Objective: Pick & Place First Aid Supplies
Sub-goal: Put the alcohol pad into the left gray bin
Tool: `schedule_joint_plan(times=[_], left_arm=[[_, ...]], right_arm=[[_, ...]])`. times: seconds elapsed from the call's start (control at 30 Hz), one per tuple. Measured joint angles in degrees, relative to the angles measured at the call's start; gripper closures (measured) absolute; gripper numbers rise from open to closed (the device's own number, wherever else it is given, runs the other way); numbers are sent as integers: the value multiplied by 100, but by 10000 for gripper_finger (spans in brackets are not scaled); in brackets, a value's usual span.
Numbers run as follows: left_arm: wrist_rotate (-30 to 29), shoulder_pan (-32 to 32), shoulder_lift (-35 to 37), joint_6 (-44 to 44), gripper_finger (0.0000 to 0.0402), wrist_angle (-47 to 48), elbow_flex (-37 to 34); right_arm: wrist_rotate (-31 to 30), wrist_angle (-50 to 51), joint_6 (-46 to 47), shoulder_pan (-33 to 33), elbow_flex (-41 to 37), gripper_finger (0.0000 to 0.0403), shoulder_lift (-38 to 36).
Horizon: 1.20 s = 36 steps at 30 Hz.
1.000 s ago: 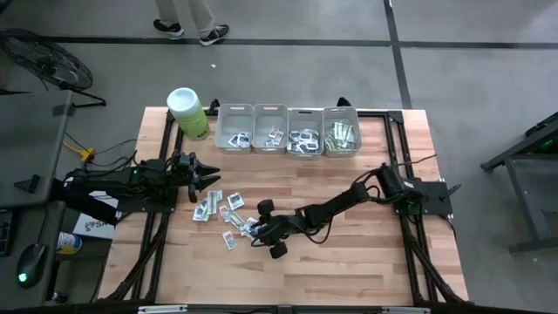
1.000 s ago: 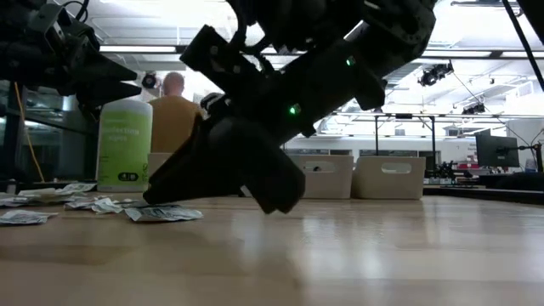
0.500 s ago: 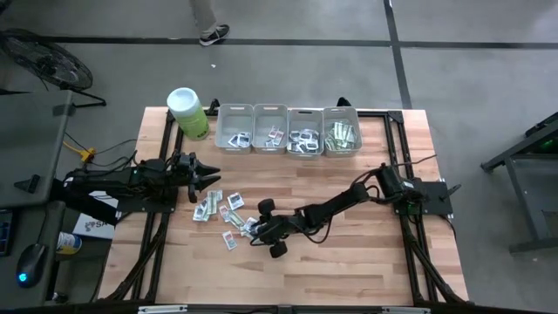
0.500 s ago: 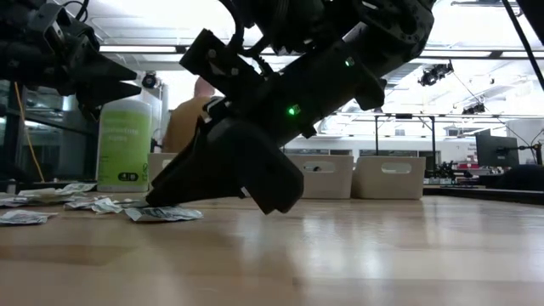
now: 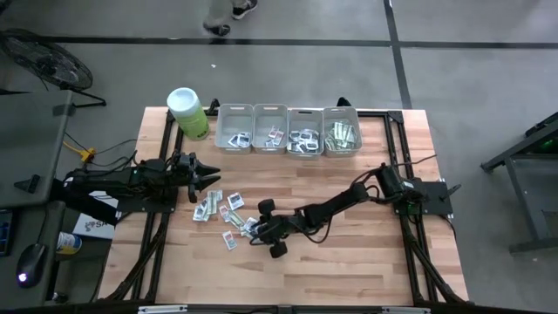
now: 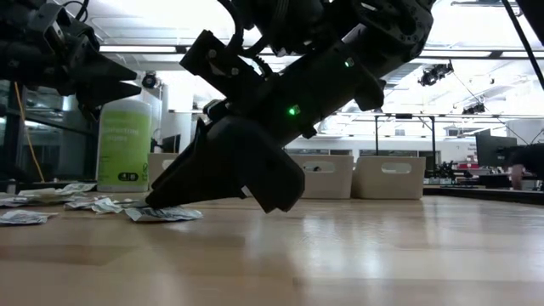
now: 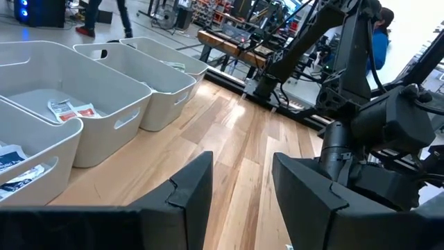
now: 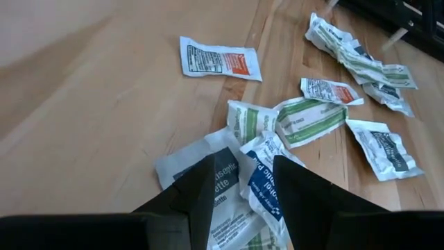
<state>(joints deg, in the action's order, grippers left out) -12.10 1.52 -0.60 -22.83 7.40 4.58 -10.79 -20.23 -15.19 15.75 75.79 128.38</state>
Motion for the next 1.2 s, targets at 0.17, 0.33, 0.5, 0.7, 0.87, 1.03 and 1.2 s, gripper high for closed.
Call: schedule_joint_plan(times=[0.17, 0.33, 0.5, 0.7, 0.87, 1.03, 1.2], left_arm=[[0, 0, 0, 1, 252, 0, 1], [0, 0, 0, 1, 252, 0, 0], [7, 0, 0, 0, 252, 0, 0], [0, 0, 0, 0, 252, 0, 1], [-2, 0, 0, 0, 252, 2, 2], [-4, 2, 0, 2, 252, 2, 2], [-9, 0, 0, 0, 252, 0, 2]], right_arm=[[30, -13, 50, -11, 0, 263, 0], [126, -157, 168, -14, 19, 273, 63], [269, -371, 145, -13, 133, 299, 288], [226, -347, 141, -35, 151, 329, 289], [217, -351, 96, -42, 151, 356, 289], [217, -332, -26, -37, 151, 393, 265], [203, -383, -180, 28, 153, 396, 151]])
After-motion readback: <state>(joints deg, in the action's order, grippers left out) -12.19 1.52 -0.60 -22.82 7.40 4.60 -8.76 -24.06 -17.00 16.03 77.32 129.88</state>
